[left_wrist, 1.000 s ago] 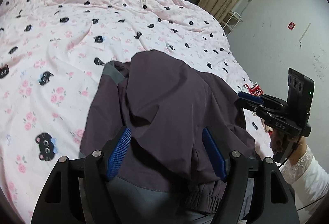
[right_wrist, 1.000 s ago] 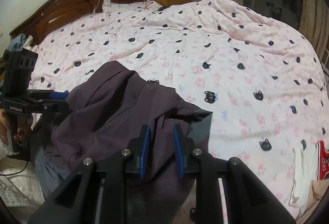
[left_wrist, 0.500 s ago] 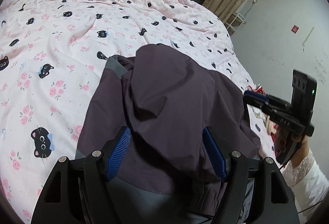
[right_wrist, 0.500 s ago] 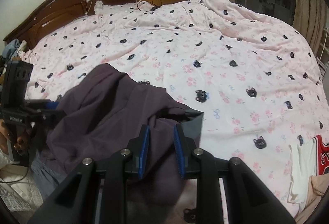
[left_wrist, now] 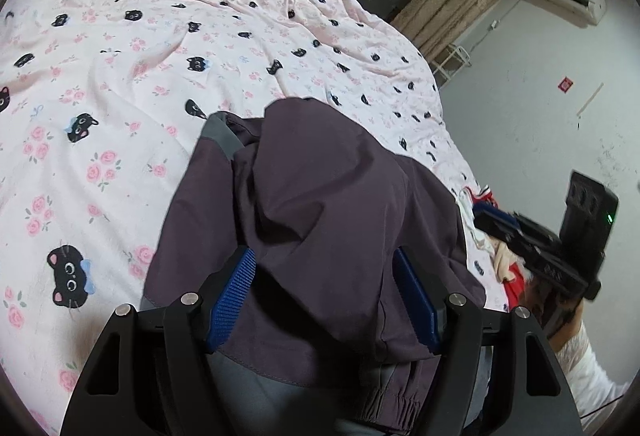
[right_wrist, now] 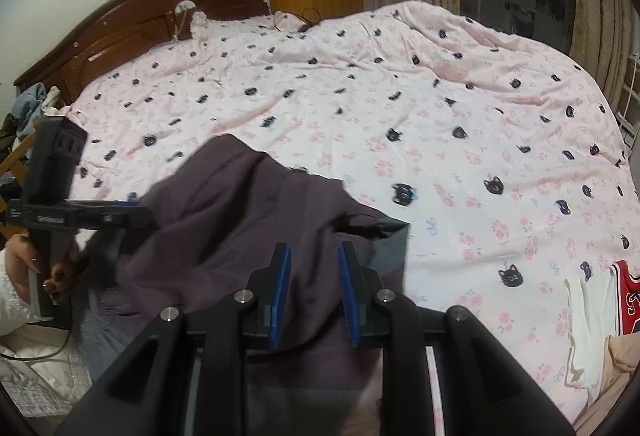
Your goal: Fold clothes
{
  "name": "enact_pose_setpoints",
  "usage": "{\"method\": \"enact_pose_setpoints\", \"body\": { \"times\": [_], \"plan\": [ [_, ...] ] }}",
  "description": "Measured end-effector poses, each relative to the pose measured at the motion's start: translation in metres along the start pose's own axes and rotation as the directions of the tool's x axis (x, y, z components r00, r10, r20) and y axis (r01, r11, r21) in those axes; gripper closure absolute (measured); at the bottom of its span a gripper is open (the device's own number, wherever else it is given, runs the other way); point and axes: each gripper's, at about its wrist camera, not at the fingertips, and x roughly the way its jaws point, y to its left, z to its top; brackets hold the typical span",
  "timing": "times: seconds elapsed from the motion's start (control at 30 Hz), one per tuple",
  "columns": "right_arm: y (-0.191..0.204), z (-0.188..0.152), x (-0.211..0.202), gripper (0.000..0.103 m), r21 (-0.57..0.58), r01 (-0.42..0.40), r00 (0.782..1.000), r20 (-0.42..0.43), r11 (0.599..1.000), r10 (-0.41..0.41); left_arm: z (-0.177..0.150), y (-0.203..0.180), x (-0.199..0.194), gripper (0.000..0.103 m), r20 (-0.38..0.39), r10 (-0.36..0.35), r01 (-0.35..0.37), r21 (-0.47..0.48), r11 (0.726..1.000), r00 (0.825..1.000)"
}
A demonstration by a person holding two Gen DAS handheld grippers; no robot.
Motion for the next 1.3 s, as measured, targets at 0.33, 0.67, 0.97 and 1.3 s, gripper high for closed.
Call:
{"method": "enact_pose_setpoints", "body": {
  "times": [0.33,0.67,0.97,1.3],
  "plan": [
    [0.05,-0.012,-0.011,0.077,0.044,-0.094,0.995,0.022,0.995,0.093,-0.006,0.012,-0.007,0.041,0.009,-0.053,0.053,-0.068,0.996,0.999],
    [0.062,-0.028,0.0,0.077,0.069,-0.119,0.992,-0.029,0.991,0.121,-0.009,0.006,-0.012,0.06,0.008,-0.047,0.047,-0.05,0.998,0.999],
    [0.059,-0.038,0.005,0.077,0.084,-0.107,0.992,-0.062,0.991,0.113,-0.009,-0.006,-0.01,0.077,-0.008,-0.013,0.013,0.013,1.0,1.0],
    [0.058,-0.041,0.012,0.077,0.098,-0.102,0.989,-0.098,0.99,0.112,-0.009,-0.002,-0.005,0.098,-0.023,0.0,-0.001,-0.028,1.0,1.0]
  ]
}}
